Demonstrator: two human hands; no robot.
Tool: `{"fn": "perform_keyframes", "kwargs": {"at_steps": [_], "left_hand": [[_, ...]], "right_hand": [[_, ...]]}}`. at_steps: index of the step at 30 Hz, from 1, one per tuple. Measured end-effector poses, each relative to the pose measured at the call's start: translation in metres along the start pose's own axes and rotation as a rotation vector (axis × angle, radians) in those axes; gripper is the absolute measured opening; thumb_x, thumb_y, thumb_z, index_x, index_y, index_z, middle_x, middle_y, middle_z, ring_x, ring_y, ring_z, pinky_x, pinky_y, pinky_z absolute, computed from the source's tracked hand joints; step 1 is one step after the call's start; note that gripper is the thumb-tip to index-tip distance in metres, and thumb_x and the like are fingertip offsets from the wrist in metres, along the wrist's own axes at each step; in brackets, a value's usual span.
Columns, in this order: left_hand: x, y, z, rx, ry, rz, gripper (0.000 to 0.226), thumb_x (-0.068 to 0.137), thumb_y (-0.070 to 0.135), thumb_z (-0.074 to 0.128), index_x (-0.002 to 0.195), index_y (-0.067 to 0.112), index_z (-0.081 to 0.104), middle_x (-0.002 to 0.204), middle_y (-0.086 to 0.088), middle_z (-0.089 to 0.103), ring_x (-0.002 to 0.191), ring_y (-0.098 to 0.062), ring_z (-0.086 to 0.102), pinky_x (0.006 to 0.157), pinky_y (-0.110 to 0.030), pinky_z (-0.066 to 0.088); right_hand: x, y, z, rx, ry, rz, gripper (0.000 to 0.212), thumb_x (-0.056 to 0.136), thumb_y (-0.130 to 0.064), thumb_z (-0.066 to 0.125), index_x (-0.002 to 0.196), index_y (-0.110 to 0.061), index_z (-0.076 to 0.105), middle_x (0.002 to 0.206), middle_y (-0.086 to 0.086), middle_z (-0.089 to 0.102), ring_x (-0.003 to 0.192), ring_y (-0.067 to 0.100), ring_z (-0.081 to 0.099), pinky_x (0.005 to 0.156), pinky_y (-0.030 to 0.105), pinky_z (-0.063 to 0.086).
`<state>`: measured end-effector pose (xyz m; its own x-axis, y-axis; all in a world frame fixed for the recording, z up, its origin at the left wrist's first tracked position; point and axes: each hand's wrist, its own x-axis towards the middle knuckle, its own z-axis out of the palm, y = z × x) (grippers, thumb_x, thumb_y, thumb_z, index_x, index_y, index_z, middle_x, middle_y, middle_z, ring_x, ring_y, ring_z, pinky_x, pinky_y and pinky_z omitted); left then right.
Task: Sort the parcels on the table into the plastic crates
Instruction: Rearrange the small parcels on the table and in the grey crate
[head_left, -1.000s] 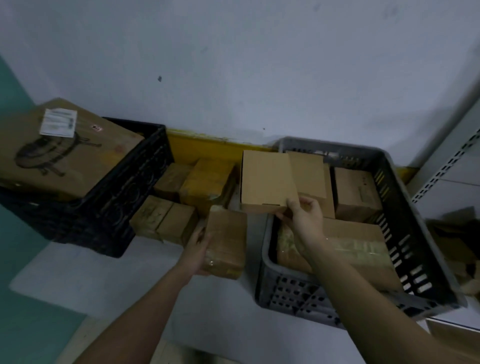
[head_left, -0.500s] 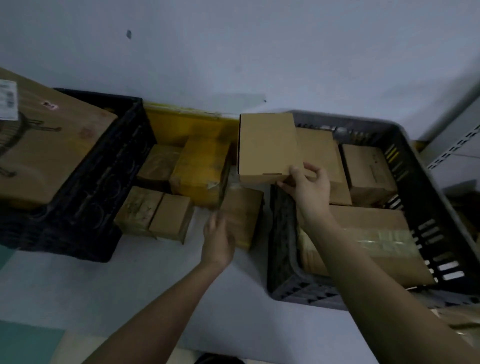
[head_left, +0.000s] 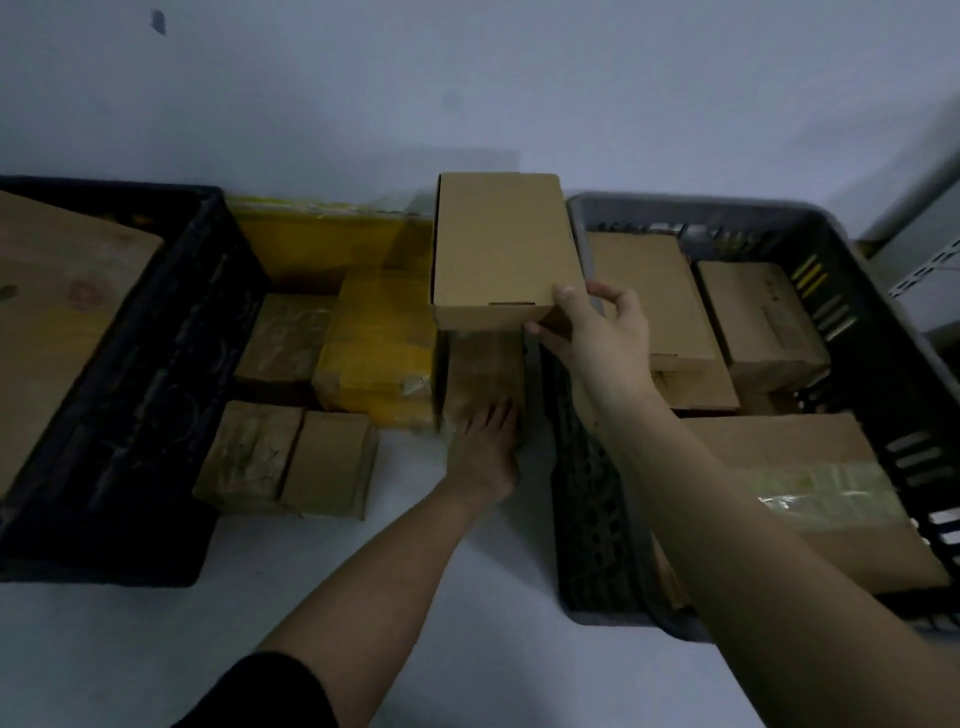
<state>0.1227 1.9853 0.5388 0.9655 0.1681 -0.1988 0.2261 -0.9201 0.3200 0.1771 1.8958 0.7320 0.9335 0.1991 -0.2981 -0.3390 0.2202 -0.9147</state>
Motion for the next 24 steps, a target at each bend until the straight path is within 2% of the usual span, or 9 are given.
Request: {"fn": "perform_keyframes", "kwargs": {"at_steps": [4, 7, 10, 14, 16, 19, 24], "left_hand": [[0.041, -0.020, -0.019, -0.044, -0.041, 0.036, 0.075, 0.096, 0.019, 0.053, 0.159, 0.012, 0.013, 0.166, -0.006, 0.008, 0.152, -0.030, 0.009, 0.120, -0.043, 0.013], [0.046, -0.037, -0.029, -0.216, 0.067, 0.104, 0.068, 0.093, 0.016, 0.060, 0.154, 0.010, 0.029, 0.160, -0.012, 0.028, 0.148, -0.034, 0.021, 0.120, -0.043, 0.021], [0.027, -0.047, -0.040, -0.354, 0.235, 0.100, 0.063, 0.089, 0.011, 0.062, 0.149, 0.013, 0.040, 0.151, -0.009, 0.042, 0.141, -0.027, 0.033, 0.120, -0.040, 0.025], [-0.019, -0.060, -0.063, -0.264, 0.253, -0.015, 0.051, 0.092, 0.019, 0.056, 0.142, 0.014, 0.048, 0.145, -0.006, 0.048, 0.138, -0.027, 0.038, 0.113, -0.042, 0.034], [-0.051, -0.068, -0.082, -0.253, 0.281, -0.053, 0.047, 0.094, 0.018, 0.054, 0.140, 0.012, 0.049, 0.140, -0.009, 0.050, 0.134, -0.029, 0.041, 0.109, -0.039, 0.037], [-0.104, -0.079, -0.116, -0.203, 0.335, -0.146, 0.049, 0.098, 0.021, 0.051, 0.145, 0.009, 0.045, 0.146, -0.008, 0.046, 0.139, -0.027, 0.035, 0.112, -0.033, 0.029], [-0.172, -0.109, -0.166, -0.118, 0.393, -0.308, 0.050, 0.104, 0.035, 0.043, 0.152, 0.019, 0.036, 0.158, 0.001, 0.034, 0.150, -0.020, 0.016, 0.120, -0.037, 0.020]], "right_hand": [[0.001, 0.013, 0.001, 0.007, 0.032, -0.008, 0.034, 0.095, -0.011, 0.064, 0.126, -0.012, 0.050, 0.105, 0.006, 0.061, 0.088, 0.015, 0.068, 0.079, 0.034, 0.062], [-0.004, 0.021, 0.001, 0.011, 0.046, 0.010, 0.036, 0.095, -0.011, 0.065, 0.128, -0.012, 0.050, 0.110, 0.005, 0.060, 0.095, 0.018, 0.067, 0.081, 0.035, 0.062], [-0.014, 0.025, 0.004, 0.046, 0.075, 0.016, 0.037, 0.095, -0.011, 0.064, 0.129, -0.011, 0.050, 0.115, 0.004, 0.057, 0.103, 0.020, 0.063, 0.080, 0.034, 0.062], [-0.033, 0.029, 0.010, 0.084, 0.043, 0.032, 0.034, 0.097, -0.011, 0.062, 0.128, -0.010, 0.049, 0.113, 0.005, 0.058, 0.097, 0.017, 0.063, 0.073, 0.029, 0.061], [-0.044, 0.030, 0.012, 0.075, -0.028, 0.070, 0.035, 0.098, -0.010, 0.060, 0.131, -0.010, 0.048, 0.119, 0.007, 0.056, 0.098, 0.018, 0.062, 0.076, 0.030, 0.060], [-0.058, 0.032, 0.016, 0.028, -0.109, 0.124, 0.039, 0.099, -0.010, 0.058, 0.135, -0.011, 0.044, 0.127, 0.010, 0.053, 0.098, 0.020, 0.062, 0.080, 0.033, 0.059], [-0.071, 0.055, 0.038, -0.082, -0.123, 0.117, 0.035, 0.097, -0.009, 0.061, 0.126, -0.014, 0.042, 0.128, 0.011, 0.050, 0.099, 0.021, 0.060, 0.081, 0.036, 0.060]]}}
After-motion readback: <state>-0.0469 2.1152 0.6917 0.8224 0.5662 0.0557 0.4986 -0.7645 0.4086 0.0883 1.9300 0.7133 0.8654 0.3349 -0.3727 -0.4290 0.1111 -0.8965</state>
